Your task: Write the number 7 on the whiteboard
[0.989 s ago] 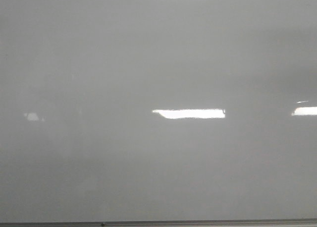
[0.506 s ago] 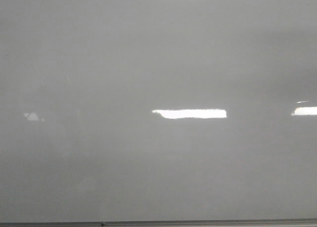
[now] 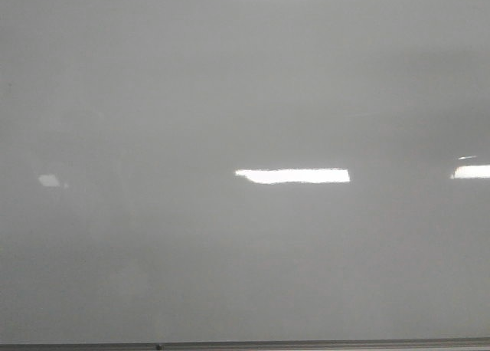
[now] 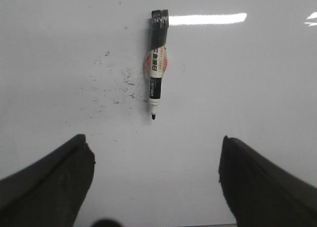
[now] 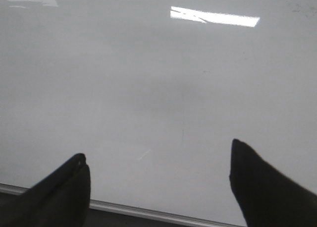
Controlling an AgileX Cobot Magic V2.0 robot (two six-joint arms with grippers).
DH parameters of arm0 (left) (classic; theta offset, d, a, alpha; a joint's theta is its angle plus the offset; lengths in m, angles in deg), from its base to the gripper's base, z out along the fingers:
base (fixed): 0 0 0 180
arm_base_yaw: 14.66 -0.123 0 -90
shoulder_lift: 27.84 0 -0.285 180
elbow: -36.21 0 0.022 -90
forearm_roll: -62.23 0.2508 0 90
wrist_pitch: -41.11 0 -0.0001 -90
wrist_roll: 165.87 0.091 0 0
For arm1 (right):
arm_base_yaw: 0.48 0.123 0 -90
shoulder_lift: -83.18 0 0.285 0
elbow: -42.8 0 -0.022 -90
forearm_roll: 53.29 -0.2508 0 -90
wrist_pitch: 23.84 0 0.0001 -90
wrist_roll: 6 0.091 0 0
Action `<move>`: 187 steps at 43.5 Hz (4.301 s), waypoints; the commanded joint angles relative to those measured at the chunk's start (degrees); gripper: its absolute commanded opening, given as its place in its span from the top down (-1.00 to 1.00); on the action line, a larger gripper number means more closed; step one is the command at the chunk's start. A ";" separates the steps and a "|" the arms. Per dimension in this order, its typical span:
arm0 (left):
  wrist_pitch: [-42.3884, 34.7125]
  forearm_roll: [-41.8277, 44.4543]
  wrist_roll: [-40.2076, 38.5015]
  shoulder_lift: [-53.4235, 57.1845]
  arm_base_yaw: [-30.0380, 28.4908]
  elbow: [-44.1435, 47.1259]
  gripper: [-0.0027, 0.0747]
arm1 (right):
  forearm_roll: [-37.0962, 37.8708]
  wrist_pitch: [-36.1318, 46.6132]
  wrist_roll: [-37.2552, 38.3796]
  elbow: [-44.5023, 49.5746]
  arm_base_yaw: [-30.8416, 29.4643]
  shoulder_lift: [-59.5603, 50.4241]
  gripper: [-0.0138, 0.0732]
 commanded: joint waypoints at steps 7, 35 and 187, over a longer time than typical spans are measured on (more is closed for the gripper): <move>-3.80 -0.02 1.25 -11.63 0.39 -5.90 -0.45 | 0.69 3.69 -0.49 -1.50 -0.09 0.77 -0.70; -17.78 -0.04 1.25 -40.10 2.50 -11.96 -0.45 | 0.69 3.63 -0.49 -1.50 -0.09 0.77 -0.70; 13.50 -8.45 39.56 -44.34 47.91 -30.30 0.98 | -31.95 -15.82 -57.06 -28.37 25.71 43.56 -0.56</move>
